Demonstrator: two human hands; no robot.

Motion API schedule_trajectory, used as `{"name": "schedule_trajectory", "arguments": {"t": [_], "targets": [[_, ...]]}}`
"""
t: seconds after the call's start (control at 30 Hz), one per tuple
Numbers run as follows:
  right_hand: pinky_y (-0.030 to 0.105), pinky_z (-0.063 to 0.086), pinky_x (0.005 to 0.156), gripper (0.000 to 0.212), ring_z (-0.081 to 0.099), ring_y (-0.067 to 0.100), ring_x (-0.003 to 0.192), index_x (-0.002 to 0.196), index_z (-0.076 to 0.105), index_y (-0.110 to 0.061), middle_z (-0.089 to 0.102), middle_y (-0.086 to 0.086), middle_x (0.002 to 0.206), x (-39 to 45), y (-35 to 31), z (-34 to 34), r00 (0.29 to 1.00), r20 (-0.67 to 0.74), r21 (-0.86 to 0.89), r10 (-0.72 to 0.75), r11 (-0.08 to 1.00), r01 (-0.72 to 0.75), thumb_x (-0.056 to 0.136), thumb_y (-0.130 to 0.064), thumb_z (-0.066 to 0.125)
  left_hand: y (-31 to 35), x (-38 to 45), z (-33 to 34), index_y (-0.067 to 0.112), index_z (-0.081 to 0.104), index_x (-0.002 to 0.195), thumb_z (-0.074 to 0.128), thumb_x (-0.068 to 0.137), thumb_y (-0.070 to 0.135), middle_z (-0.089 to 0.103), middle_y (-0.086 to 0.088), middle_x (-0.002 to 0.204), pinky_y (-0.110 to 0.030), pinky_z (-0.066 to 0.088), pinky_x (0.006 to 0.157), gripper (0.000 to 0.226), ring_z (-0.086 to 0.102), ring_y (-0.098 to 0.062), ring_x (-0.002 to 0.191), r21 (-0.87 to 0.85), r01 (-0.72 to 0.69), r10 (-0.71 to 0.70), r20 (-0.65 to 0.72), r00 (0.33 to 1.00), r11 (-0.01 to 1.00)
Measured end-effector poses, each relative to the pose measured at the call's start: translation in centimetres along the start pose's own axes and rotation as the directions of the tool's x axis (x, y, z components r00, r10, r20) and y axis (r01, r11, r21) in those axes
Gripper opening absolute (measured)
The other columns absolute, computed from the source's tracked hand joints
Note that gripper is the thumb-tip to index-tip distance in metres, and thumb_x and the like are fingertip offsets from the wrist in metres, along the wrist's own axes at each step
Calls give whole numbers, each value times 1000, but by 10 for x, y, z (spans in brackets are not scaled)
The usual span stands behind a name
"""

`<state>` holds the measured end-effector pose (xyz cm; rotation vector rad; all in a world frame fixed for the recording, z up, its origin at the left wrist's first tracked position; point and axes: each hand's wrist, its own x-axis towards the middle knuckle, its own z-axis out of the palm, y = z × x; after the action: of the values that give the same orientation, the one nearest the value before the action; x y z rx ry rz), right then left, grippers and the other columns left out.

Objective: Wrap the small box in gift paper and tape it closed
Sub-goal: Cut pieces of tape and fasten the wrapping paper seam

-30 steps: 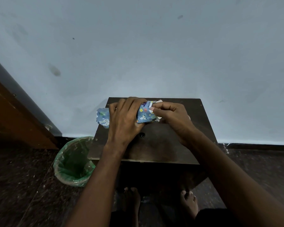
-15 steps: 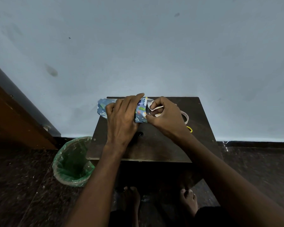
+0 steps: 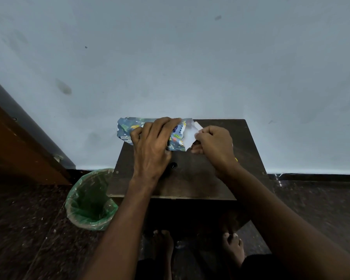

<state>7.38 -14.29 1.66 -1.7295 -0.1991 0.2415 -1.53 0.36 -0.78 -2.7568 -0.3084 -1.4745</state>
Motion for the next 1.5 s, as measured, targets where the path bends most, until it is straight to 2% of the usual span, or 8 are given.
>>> {"name": "schedule_trajectory", "arguments": {"t": [0.07, 0.2, 0.47, 0.63, 0.8, 0.97, 1.27, 1.5], "targets": [[31, 58, 52, 9, 68, 22, 56, 82, 66, 1, 70, 19, 76, 1, 2, -1, 989, 22, 167, 149, 974, -151, 90, -2, 67, 5, -1, -1, 30, 72, 130, 69, 67, -7, 70, 12, 130, -39, 30, 90, 74, 59, -19, 108, 10, -28, 28, -17, 999, 1000], [32, 43, 54, 21, 54, 17, 59, 71, 59, -14, 60, 3, 63, -1, 3, 0, 991, -130, 85, -12, 996, 23, 77, -13, 79, 9, -4, -2, 32, 75, 126, 59, 76, -4, 70, 15, 134, -40, 29, 91, 64, 58, -16, 115, 30, -40, 41, -44, 998, 999], [28, 40, 52, 18, 63, 17, 70, 98, 72, -7, 69, 9, 89, -17, -15, 7, 958, 280, 476, 64, 857, -197, 95, -23, 63, 7, -7, 0, 31, 72, 133, 52, 97, 4, 69, 17, 139, -40, 30, 93, 50, 60, -16, 117, 111, -43, 50, -69, 996, 993], [29, 44, 70, 11, 60, 13, 83, 99, 74, -13, 67, 3, 89, -14, -2, 11, 929, 371, 336, 5, 932, -139, 90, -19, 78, 4, -13, 8, 31, 64, 144, 61, 108, 14, 61, 17, 150, -38, 30, 95, 40, 55, -14, 123, 125, -49, 52, -19, 998, 991], [22, 48, 66, 28, 65, 8, 71, 117, 72, -1, 74, 10, 92, -12, 0, 11, 926, 377, 341, 6, 929, -145, 89, 6, 73, 9, -17, 9, 30, 56, 153, 61, 95, 2, 56, 15, 156, -38, 29, 91, 65, 53, -16, 118, 185, -48, 40, 44, 998, 981], [23, 48, 61, 19, 65, 11, 67, 101, 75, -5, 75, 5, 82, -7, 4, 6, 931, 348, 265, 111, 941, -211, 90, 10, 70, 20, -19, 9, 26, 47, 159, 68, 69, -2, 46, 6, 165, -38, 30, 85, 96, 52, -21, 110, 234, -20, -47, 279, 959, 972], [34, 65, 76, 17, 70, 28, 81, 94, 64, 2, 68, 18, 91, 7, 11, -1, 864, 290, 271, 412, 830, -487, 84, 14, 60, 33, -8, 2, 28, 32, 160, 71, 72, 82, 39, 3, 162, -42, 31, 108, 110, 37, -25, 137, 169, 94, -184, 668, 721, 981], [26, 56, 50, 8, 66, 18, 64, 101, 71, -6, 75, 15, 95, 11, 18, -6, 846, 267, -1, 462, 878, -479, 94, -8, 74, 21, -12, 4, 30, 31, 161, 65, 86, 76, 43, 0, 145, -41, 30, 105, 94, 36, -26, 132, 214, 87, -211, 668, 713, 973]]}}
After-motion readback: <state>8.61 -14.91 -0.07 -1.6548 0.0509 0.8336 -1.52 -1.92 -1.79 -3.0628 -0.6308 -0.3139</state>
